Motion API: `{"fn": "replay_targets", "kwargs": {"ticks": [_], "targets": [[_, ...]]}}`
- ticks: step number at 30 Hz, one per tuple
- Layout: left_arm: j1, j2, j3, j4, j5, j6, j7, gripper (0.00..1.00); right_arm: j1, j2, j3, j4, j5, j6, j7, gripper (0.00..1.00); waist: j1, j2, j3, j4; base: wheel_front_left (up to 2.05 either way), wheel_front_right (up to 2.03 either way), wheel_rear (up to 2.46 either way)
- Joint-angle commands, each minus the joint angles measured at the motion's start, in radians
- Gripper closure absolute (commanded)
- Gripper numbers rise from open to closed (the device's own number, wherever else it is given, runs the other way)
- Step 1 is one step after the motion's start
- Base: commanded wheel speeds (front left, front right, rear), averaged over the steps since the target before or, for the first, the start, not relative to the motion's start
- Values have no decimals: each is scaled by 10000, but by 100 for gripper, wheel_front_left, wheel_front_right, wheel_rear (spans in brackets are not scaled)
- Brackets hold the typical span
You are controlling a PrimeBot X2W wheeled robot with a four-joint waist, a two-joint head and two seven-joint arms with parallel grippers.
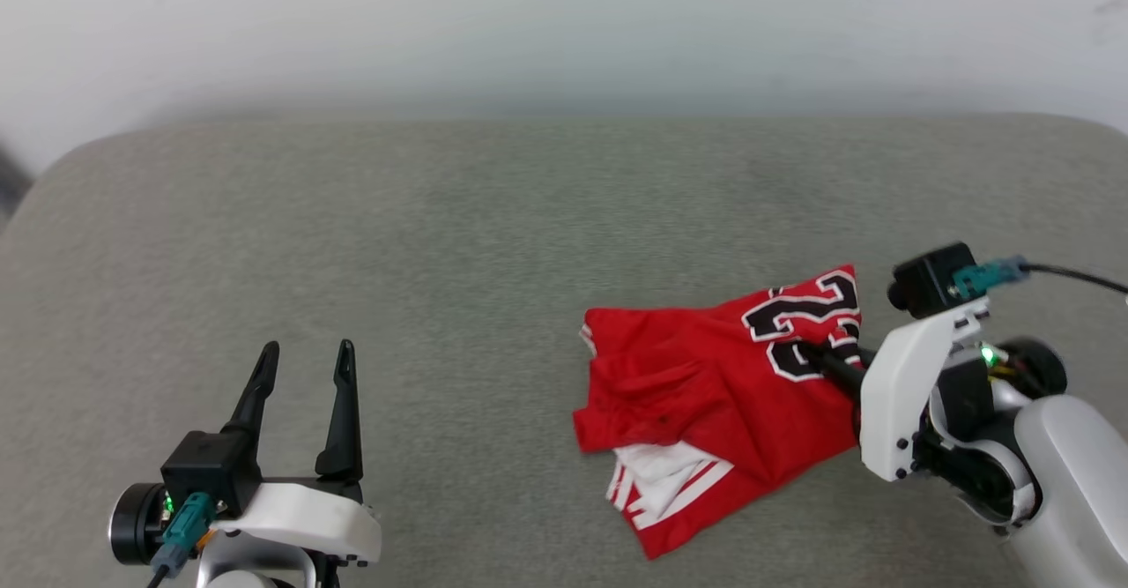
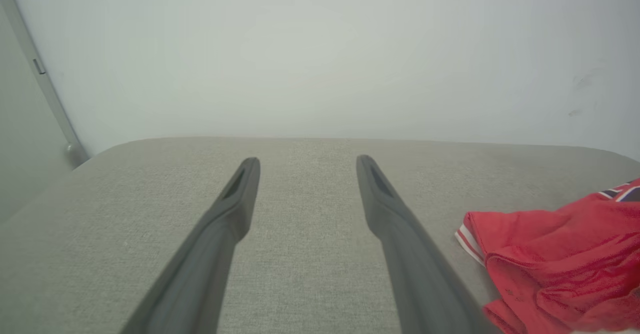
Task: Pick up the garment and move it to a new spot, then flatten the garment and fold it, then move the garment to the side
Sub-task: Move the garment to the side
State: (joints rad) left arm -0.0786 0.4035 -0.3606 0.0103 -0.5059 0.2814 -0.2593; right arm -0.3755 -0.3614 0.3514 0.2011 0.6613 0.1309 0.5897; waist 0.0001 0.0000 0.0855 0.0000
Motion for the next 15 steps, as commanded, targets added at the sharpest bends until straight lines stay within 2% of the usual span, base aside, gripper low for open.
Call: {"fn": "replay_targets", "kwargs": {"ticks": [1, 5, 9, 15], "targets": [[130, 56, 9, -41, 13, 27, -23, 0, -260, -129, 175, -137, -259, -2, -63, 100, -1, 0, -133, -705, 0, 0, 0], [101, 83, -12, -208, 42, 36, -10, 0, -831, -559, 554, -326, -1229, -4, 24, 100, -1, 0, 22, -1717, 0, 0, 0], [-201, 165, -116, -377, 159, -81, 42, 0, -1250, -692, 586, -47, -1564, -5, -68, 100, -1, 0, 408, -2679, 0, 0, 0], [-1055, 448, -345, -842, 535, -290, 345, 0, -2091, -810, 412, 797, -1847, -4, -808, 100, -1, 0, 1767, -3787, 0, 0, 0]]}}
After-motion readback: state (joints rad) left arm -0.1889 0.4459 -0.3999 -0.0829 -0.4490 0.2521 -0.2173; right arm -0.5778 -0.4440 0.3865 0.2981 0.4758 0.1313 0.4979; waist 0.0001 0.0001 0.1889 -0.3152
